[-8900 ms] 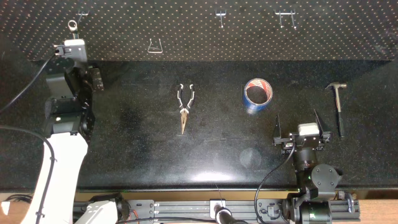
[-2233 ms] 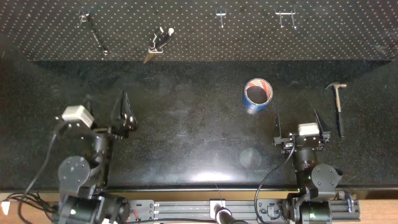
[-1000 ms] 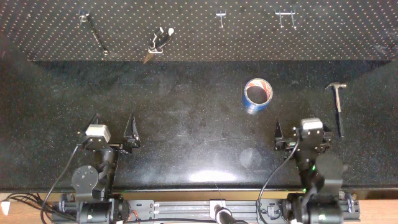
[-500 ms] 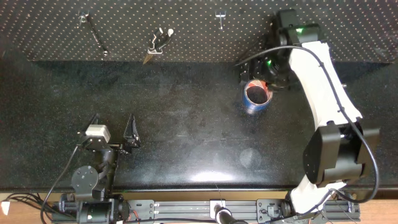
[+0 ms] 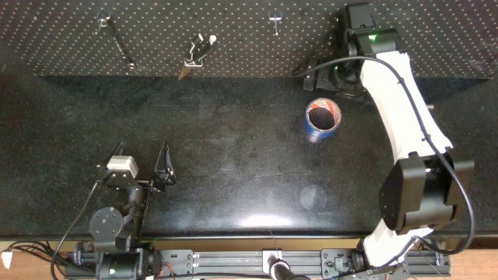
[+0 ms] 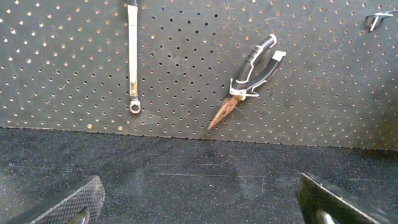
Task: Place Tools Onto Pegboard
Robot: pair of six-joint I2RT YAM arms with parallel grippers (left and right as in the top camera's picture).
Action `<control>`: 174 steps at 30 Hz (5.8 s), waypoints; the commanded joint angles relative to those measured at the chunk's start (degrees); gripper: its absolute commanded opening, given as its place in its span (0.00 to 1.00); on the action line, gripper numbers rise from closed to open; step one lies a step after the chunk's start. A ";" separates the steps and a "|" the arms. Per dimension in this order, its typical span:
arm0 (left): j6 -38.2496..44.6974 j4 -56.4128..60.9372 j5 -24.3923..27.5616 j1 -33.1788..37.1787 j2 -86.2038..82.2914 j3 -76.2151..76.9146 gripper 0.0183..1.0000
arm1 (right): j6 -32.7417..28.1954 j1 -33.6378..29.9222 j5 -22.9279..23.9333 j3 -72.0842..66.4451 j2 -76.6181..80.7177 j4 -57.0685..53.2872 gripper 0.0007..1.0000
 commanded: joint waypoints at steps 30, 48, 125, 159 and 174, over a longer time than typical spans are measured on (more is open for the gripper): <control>0.72 -0.24 0.81 0.24 -0.46 -0.13 1.00 | -9.94 9.38 3.13 -14.60 -4.42 11.85 0.98; 0.72 -0.24 0.81 0.24 -0.46 -0.13 1.00 | -9.53 10.03 1.57 -14.60 4.83 11.72 0.98; 0.72 -0.24 0.81 0.24 -0.46 -0.13 1.00 | 16.13 20.90 10.60 -14.45 -9.46 67.95 0.08; 0.72 -0.24 0.81 0.24 -0.46 -0.13 1.00 | 21.99 18.05 12.48 -13.84 -24.85 20.11 0.42; 0.72 -0.24 0.81 0.24 -0.46 -0.13 1.00 | -24.28 -28.35 2.49 -26.86 -43.19 -7.41 0.50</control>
